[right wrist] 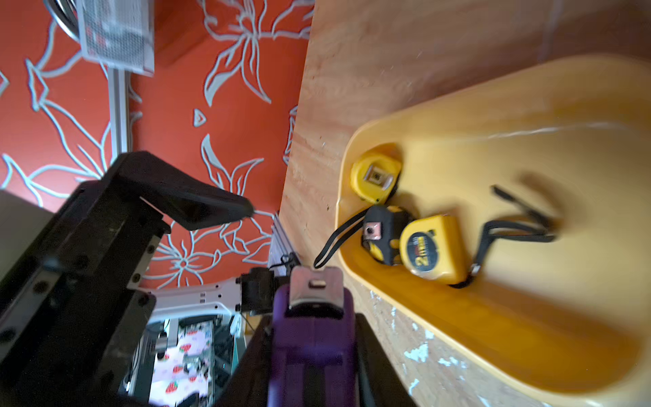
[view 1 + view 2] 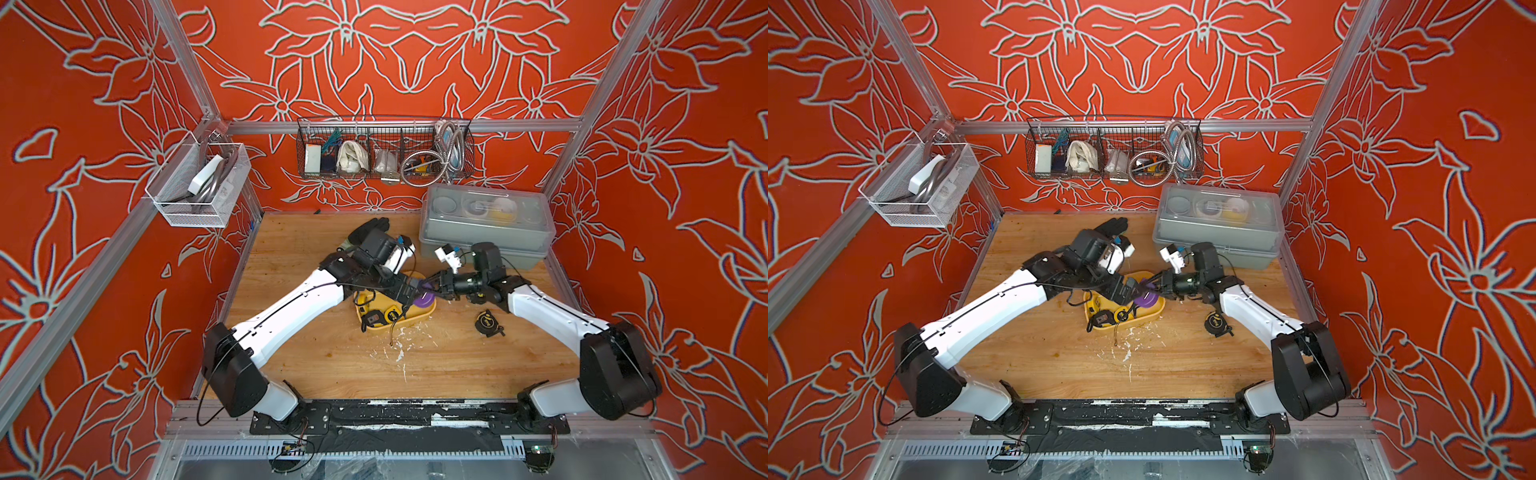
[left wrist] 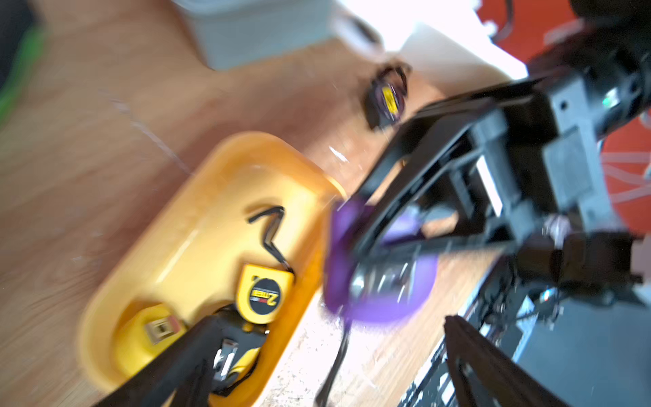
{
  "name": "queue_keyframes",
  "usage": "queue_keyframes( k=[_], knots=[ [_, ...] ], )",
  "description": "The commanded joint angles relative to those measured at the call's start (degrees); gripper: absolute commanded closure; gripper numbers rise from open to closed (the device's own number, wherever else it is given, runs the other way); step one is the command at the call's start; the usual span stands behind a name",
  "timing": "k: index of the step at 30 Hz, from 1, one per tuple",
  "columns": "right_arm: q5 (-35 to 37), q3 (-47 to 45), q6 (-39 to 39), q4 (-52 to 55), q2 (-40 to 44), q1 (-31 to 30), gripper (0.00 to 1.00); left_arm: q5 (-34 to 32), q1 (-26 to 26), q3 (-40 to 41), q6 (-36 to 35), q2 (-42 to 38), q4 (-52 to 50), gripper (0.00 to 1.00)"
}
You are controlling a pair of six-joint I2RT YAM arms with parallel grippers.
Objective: Take the tape measure out of the storage box
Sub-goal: Pick up the tape measure from the storage box, then place the tape measure at the center of the board.
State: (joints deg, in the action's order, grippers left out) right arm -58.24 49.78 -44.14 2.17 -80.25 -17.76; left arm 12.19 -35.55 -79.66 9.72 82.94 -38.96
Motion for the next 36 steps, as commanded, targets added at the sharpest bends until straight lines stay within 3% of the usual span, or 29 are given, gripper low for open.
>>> queue_keyframes(
  k=[1, 5, 12, 17, 26, 31, 36],
  knots=[
    [-1.5, 1.4, 7.0, 8.1, 4.4, 8.1, 0.83, -5.5, 3.0, -0.2, 5.3, -0.1, -3.3, 0.00],
    [5.3, -3.3, 10.0, 13.2, 7.4, 12.9, 0.82, -8.2, 3.2, -2.8, 4.7, 7.4, -11.7, 0.00],
    [9.2, -13.8, 11.5, 8.4, 3.8, 12.9, 0.82, -5.2, 3.3, -1.0, 5.4, 13.7, -8.6, 0.00],
    [14.8, -18.2, 15.2, 10.6, 4.3, 12.6, 0.81, -3.2, 2.9, -6.5, 3.2, 21.1, -10.3, 0.00],
    [18.9, -23.0, 15.1, 6.8, 3.8, 11.9, 0.75, -4.3, -3.1, -13.3, 2.2, 31.3, -15.8, 0.00],
    [19.8, -21.8, 16.2, 8.8, 4.8, 11.9, 0.58, -4.2, -4.1, -14.2, 5.2, 34.2, -18.5, 0.00],
    [21.6, -18.9, 20.2, 14.3, 7.9, 11.9, 0.21, -5.9, -5.2, -14.4, 8.4, 34.3, -19.7, 0.00]
  ],
)
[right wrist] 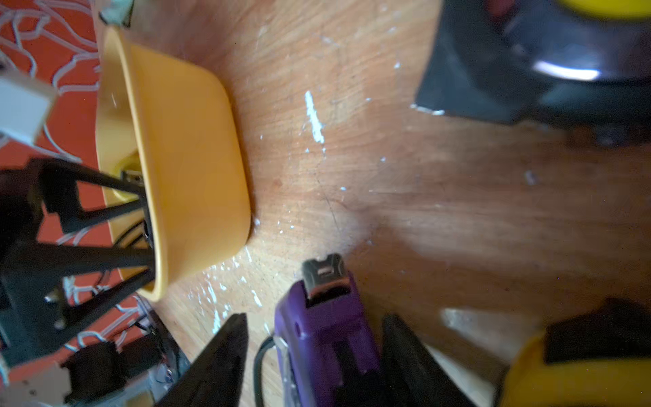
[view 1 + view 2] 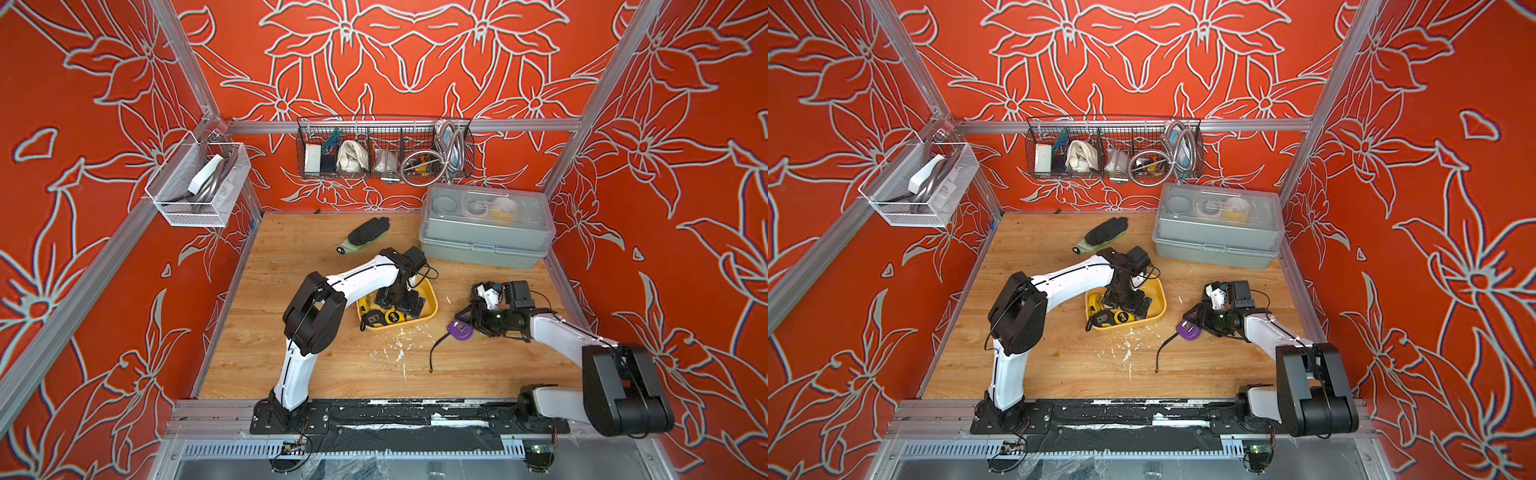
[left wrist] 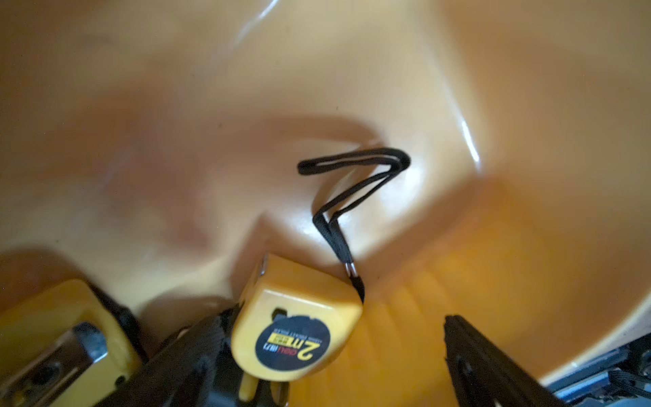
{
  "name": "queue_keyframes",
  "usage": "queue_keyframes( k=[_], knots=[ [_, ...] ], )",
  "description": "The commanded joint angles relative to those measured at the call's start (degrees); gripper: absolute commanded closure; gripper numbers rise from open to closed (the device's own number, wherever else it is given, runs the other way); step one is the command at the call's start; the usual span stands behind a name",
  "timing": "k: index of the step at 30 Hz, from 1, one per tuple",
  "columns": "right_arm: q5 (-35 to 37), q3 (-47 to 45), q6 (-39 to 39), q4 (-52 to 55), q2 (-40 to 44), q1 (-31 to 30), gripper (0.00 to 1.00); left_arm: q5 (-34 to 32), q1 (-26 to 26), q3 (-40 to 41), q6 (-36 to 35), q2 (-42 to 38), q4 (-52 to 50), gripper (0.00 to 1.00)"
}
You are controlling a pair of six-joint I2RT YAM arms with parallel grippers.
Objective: Take the tape measure out of the storage box
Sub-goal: Place the tape measure at the center of the board, then pick up the tape measure from the storage box.
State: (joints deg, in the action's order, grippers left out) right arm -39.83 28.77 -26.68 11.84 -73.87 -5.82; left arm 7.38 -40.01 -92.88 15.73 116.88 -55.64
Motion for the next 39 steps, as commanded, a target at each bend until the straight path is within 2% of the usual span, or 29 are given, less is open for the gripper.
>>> queue_keyframes(
  k=[1, 2, 3, 7, 12, 18, 20, 24, 31, 39],
  knots=[
    [3.7, 2.9, 3.3, 5.8, 2.1, 0.0, 0.11, -2.2, -0.8, -1.6, 2.7, 0.6, -3.5, 0.00],
    [3.6, 3.6, 4.1, 6.7, 2.7, -0.1, 0.04, -3.9, -0.9, -1.9, 3.0, 0.6, -4.0, 0.00],
    [4.0, 4.3, 4.4, 7.7, 3.3, -0.1, 0.01, -5.2, -0.9, -1.7, 3.1, 0.3, -4.2, 0.00],
    [4.8, 6.9, 5.3, 10.4, 7.3, -0.1, 0.00, -7.8, -0.9, -1.0, 3.1, -0.9, -4.8, 0.00],
    [5.3, 8.8, 5.1, 11.2, 11.3, -0.1, 0.00, -5.7, -0.9, -0.6, 3.4, 1.9, -4.8, 0.00],
    [5.0, 9.0, 5.4, 12.2, 10.9, -0.1, 0.00, -4.0, -0.5, 0.2, 3.2, 5.2, -2.6, 0.01],
    [4.9, 8.4, 4.9, 11.8, 10.8, 0.0, 0.00, -3.8, 0.2, -0.5, 3.8, 6.7, -1.9, 0.09],
    [5.4, 7.4, 4.3, 11.8, 12.1, -0.1, 0.00, -3.4, 1.6, -0.5, 5.1, 7.7, 0.1, 0.17],
    [6.6, 5.7, 3.9, 12.4, 14.5, -0.1, 0.00, -3.3, 2.3, -1.2, 5.6, 6.3, 2.7, 0.48],
    [7.6, 4.7, 3.4, 12.5, 15.8, -0.1, 0.00, -8.9, 2.9, -1.3, 6.8, 1.6, 5.1, 0.61]
  ],
)
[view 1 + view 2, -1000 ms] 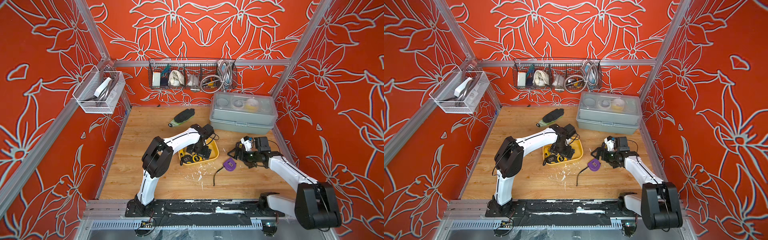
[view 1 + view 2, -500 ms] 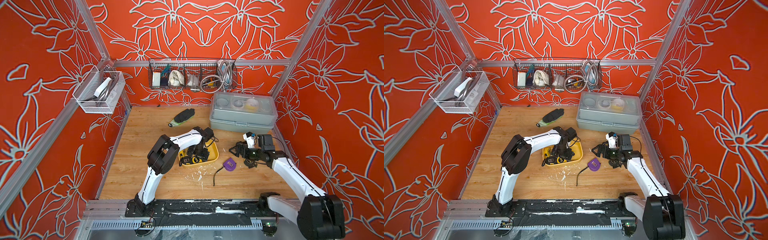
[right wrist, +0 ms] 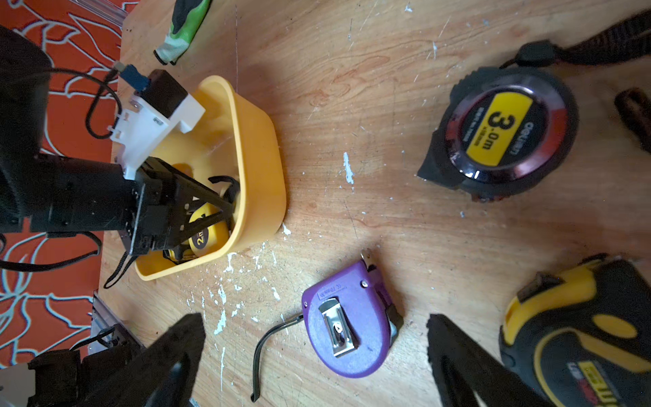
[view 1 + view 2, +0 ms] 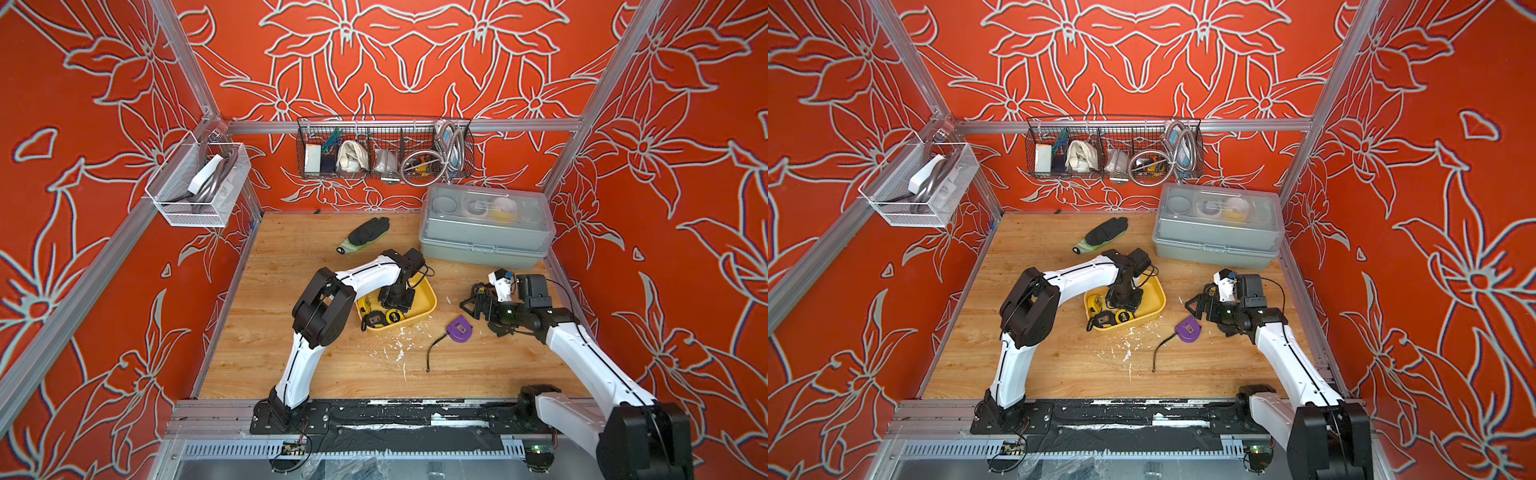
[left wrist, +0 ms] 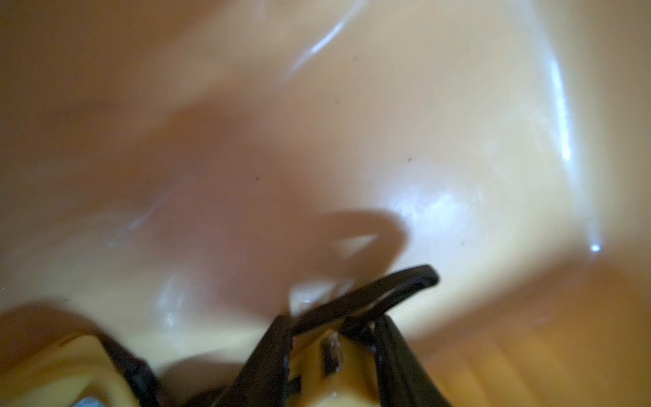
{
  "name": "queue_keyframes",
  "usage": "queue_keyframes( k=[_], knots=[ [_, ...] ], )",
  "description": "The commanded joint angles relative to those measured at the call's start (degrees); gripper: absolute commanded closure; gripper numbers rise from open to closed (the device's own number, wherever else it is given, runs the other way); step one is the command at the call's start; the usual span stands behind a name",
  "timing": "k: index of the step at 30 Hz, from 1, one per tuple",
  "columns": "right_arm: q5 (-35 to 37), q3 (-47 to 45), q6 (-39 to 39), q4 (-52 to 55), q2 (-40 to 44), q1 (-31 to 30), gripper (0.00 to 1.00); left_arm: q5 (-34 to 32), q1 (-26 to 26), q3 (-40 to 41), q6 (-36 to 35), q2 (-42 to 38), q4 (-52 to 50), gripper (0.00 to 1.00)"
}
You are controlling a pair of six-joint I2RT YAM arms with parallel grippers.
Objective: Take the tape measure out of the storage box
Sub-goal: Pick up the tape measure from the storage box.
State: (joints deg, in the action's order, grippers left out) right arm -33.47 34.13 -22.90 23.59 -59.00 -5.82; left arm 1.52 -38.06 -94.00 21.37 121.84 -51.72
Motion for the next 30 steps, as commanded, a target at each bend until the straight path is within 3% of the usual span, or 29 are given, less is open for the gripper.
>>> queue_keyframes(
  k=[1, 8, 9, 13, 17, 30],
  knots=[
    [1.3, -0.8, -0.5, 0.6, 1.0, -0.1, 0.00, -4.0, 1.2, -0.3, 1.3, -3.8, 1.4, 0.61],
    [1.2, -1.6, -0.5, 0.4, 1.0, -0.1, 0.00, -3.4, 4.0, 0.6, 3.5, -4.7, 2.0, 0.59],
    [1.1, -1.8, -0.6, 0.3, 1.2, -0.1, 0.00, -2.6, 4.0, 0.8, 3.5, -5.1, 2.5, 0.56],
    [1.1, -1.9, -0.4, 0.7, 1.4, -0.1, 0.00, 1.0, 3.1, 1.1, 2.5, -6.7, 3.4, 0.25],
    [1.2, -1.6, -0.1, 0.9, 1.0, -0.1, 0.00, 3.2, 1.2, 0.4, 1.3, -7.2, 2.8, 0.13],
    [1.2, -2.2, -0.5, 0.9, 1.7, -0.1, 0.00, 4.4, -0.9, -7.6, 1.3, 3.9, -2.5, 0.14]
  ],
)
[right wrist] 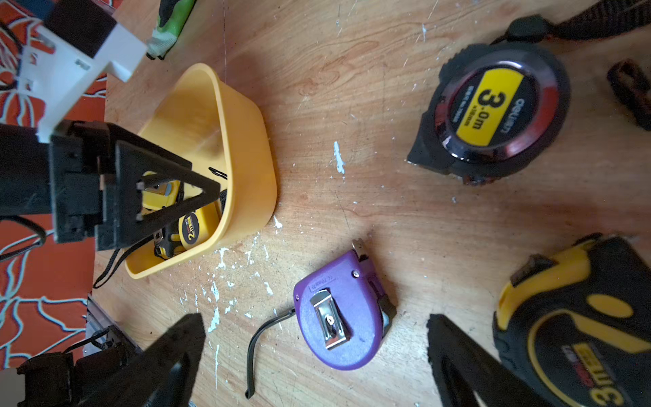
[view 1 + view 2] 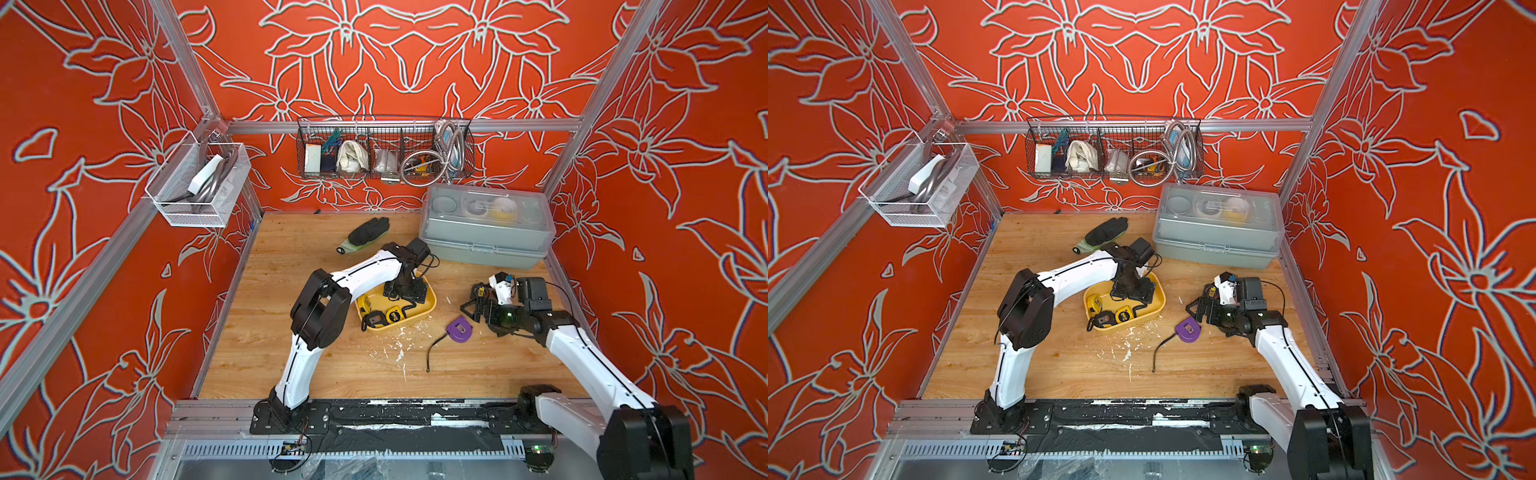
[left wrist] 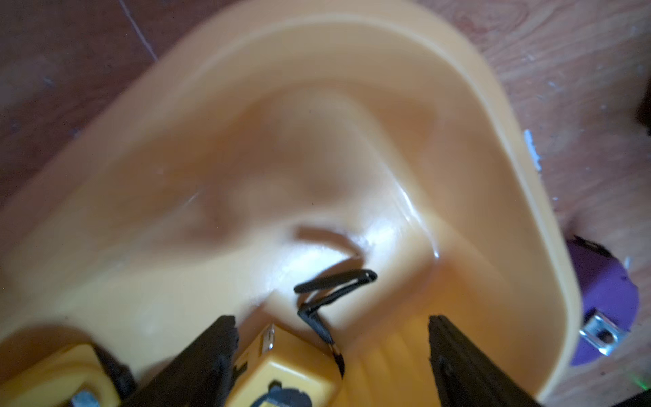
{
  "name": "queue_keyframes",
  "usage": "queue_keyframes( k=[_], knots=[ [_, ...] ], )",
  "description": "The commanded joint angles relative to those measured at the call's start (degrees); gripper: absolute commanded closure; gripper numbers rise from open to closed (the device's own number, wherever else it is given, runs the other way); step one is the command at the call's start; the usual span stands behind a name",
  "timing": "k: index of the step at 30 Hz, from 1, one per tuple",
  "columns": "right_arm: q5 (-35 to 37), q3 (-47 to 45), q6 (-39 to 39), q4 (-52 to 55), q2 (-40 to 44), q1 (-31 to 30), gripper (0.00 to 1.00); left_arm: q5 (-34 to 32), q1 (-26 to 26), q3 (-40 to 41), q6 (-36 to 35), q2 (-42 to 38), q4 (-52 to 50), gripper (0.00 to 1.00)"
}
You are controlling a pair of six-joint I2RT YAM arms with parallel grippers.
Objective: Take the tape measure out of the storage box
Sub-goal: Pick up the tape measure from the storage box.
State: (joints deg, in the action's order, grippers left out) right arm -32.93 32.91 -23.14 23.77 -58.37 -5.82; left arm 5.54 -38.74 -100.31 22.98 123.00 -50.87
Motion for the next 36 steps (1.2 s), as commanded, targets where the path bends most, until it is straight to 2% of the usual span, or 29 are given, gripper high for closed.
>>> queue_keyframes(
  k=[1, 5, 8, 10, 17, 29, 36],
  knots=[
    [0.8, -1.3, -0.4, 0.7, 1.3, -0.1, 0.00, 0.3, -0.2, -1.8, -0.4, 3.5, -3.8, 0.15],
    [1.1, -1.9, -0.7, 0.4, 2.3, -0.1, 0.00, 0.0, -0.2, -2.8, -0.3, 5.9, -4.8, 0.20],
    [1.0, -2.3, -1.0, 0.0, 2.3, -0.1, 0.00, 0.4, -0.2, -3.4, -0.5, 7.0, -4.5, 0.34],
    [0.6, -2.4, -1.1, -0.4, 1.8, -0.1, 0.00, 0.4, -0.2, -4.1, -0.9, 7.8, -4.9, 0.52],
    [0.5, -2.5, -1.2, -1.2, 1.5, -0.2, 0.00, -1.9, -0.2, -3.5, -2.0, 5.0, -5.4, 0.99],
    [-4.1, -2.4, -0.7, -4.7, 0.5, -0.1, 0.00, -9.9, -0.2, -5.7, -5.2, -5.0, -7.0, 1.00],
    [-10.1, -2.6, -0.4, -8.4, -1.9, -0.7, 0.00, -10.3, -0.2, -6.8, -6.5, -7.8, -7.9, 1.00]
  ],
)
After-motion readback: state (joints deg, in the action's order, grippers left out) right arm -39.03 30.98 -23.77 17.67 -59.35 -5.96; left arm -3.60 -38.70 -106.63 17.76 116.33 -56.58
